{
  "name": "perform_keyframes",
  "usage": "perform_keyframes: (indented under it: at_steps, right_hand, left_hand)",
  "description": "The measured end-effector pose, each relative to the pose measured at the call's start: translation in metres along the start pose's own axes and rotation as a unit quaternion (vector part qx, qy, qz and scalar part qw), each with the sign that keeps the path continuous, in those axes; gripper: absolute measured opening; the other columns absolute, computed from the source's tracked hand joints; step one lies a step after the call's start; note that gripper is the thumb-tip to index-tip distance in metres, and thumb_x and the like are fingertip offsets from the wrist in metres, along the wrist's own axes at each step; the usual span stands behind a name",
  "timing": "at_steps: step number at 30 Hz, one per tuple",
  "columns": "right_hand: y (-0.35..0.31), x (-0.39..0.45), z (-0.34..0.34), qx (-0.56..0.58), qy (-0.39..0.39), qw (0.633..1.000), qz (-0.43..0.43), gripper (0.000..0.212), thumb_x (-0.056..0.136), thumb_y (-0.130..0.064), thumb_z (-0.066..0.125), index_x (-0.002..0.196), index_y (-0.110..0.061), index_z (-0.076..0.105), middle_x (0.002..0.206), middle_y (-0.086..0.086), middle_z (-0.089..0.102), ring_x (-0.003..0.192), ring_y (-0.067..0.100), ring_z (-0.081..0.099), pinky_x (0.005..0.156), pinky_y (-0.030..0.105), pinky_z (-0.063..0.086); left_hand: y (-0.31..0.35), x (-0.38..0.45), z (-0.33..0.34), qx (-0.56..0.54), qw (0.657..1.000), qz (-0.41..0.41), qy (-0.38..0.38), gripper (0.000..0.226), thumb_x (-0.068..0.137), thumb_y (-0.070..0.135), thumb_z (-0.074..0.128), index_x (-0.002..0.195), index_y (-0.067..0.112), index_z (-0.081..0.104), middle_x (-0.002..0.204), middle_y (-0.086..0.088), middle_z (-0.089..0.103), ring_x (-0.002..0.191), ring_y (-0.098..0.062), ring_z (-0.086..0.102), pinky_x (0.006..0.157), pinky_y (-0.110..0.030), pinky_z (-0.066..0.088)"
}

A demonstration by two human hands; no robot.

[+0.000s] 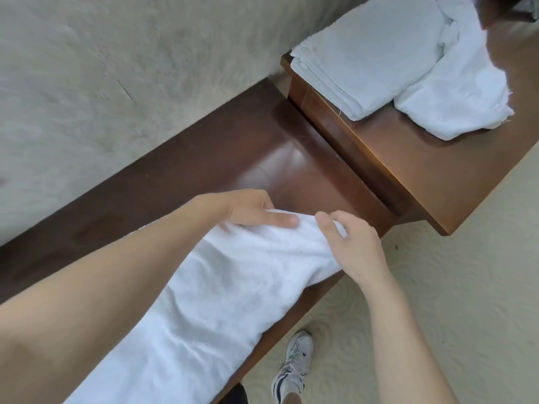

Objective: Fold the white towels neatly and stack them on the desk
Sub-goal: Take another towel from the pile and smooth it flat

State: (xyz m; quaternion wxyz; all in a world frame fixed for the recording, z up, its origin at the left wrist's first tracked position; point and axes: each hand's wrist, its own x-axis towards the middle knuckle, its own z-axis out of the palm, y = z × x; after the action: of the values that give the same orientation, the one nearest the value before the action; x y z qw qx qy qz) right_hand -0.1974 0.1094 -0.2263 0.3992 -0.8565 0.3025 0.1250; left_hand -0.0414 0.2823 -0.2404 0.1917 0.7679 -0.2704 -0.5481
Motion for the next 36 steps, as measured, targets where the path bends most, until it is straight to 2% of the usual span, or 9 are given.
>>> perform_keyframes:
  at_steps: [8,11,14,20,23,27,30,33,36]
  right_hand:
    - [0.01,0.013,0.003,-0.097,-0.083,0.992,0.007,0.062,0.079,-0.07,0.065,0.07,-0.013,0.044,0.062,-0.005,0.044,0.058,0.014,0.043,0.057,0.028,0.034]
    - [0.013,0.019,0.006,-0.059,-0.062,0.996,0.002,0.056,0.082,-0.062,0.067,0.071,-0.012,0.045,0.061,-0.006,0.043,0.057,0.012,0.041,0.057,0.028,0.033]
    - [0.015,0.024,0.014,0.05,-0.022,0.998,0.044,0.051,0.086,-0.058,0.066,0.067,-0.019,0.039,0.062,-0.007,0.039,0.058,0.011,0.037,0.058,0.029,0.032]
    - [0.027,0.031,0.033,-0.006,0.033,0.994,0.101,0.048,0.092,-0.052,0.06,0.069,-0.013,0.046,0.066,-0.002,0.051,0.067,0.019,0.05,0.059,0.032,0.037]
    - [0.025,0.026,0.032,0.066,0.027,0.993,0.089,0.057,0.089,-0.058,0.059,0.066,-0.011,0.038,0.062,0.003,0.041,0.062,0.021,0.039,0.059,0.034,0.034]
    - [0.019,0.025,0.025,0.169,-0.022,0.972,0.164,0.079,0.089,-0.073,0.043,0.105,0.003,0.057,0.108,0.023,0.061,0.098,0.039,0.064,0.091,0.046,0.053]
    - [0.014,0.028,0.022,0.048,-0.046,0.988,0.139,0.065,0.095,-0.067,0.036,0.105,-0.009,0.064,0.105,0.012,0.066,0.101,0.023,0.063,0.09,0.042,0.049]
    - [0.0,0.034,0.021,-0.058,-0.056,0.992,0.1,0.051,0.099,-0.063,0.034,0.106,-0.021,0.062,0.105,-0.004,0.064,0.101,0.018,0.06,0.089,0.039,0.049]
    - [-0.016,0.048,0.025,-0.088,-0.064,0.992,0.06,0.043,0.096,-0.062,0.044,0.114,-0.025,0.058,0.106,-0.009,0.062,0.091,0.007,0.056,0.075,0.03,0.043]
  left_hand:
    - [-0.021,-0.007,-0.016,-0.046,0.998,0.027,0.025,0.035,0.068,0.051,0.088,0.073,0.024,0.066,0.069,0.011,0.067,0.065,-0.009,0.065,0.056,-0.027,0.053]
    - [-0.026,-0.004,-0.026,0.03,0.987,0.044,0.148,0.047,0.063,0.064,0.084,0.074,0.026,0.059,0.066,0.012,0.058,0.062,-0.007,0.055,0.059,-0.029,0.048]
    - [-0.031,0.004,-0.034,0.138,0.943,0.092,0.29,0.048,0.064,0.072,0.077,0.086,0.035,0.057,0.076,0.015,0.058,0.082,-0.002,0.05,0.086,-0.026,0.031]
    - [-0.052,0.025,-0.042,0.052,0.944,0.06,0.32,0.043,0.084,0.037,0.077,0.12,0.031,0.055,0.101,0.013,0.056,0.092,-0.013,0.057,0.078,-0.021,0.044]
    - [-0.067,0.027,-0.038,-0.113,0.936,0.041,0.331,0.035,0.086,0.038,0.076,0.116,0.033,0.059,0.096,0.015,0.061,0.081,-0.002,0.059,0.063,-0.007,0.042]
    - [-0.083,0.023,-0.028,-0.072,0.951,-0.002,0.3,0.048,0.078,0.059,0.075,0.116,0.035,0.059,0.104,0.016,0.062,0.103,-0.008,0.058,0.088,-0.021,0.043]
    - [-0.084,0.013,-0.025,0.048,0.949,-0.065,0.306,0.053,0.077,0.07,0.067,0.115,0.035,0.058,0.104,0.012,0.059,0.111,-0.018,0.047,0.103,-0.039,0.038]
    - [-0.085,0.008,-0.022,0.106,0.951,-0.097,0.274,0.045,0.082,0.068,0.064,0.093,0.025,0.056,0.095,0.004,0.052,0.104,-0.023,0.048,0.098,-0.038,0.041]
    - [-0.085,0.005,-0.014,-0.031,0.955,-0.01,0.296,0.039,0.084,0.052,0.072,0.088,0.018,0.054,0.096,-0.001,0.053,0.091,-0.018,0.05,0.078,-0.025,0.041]
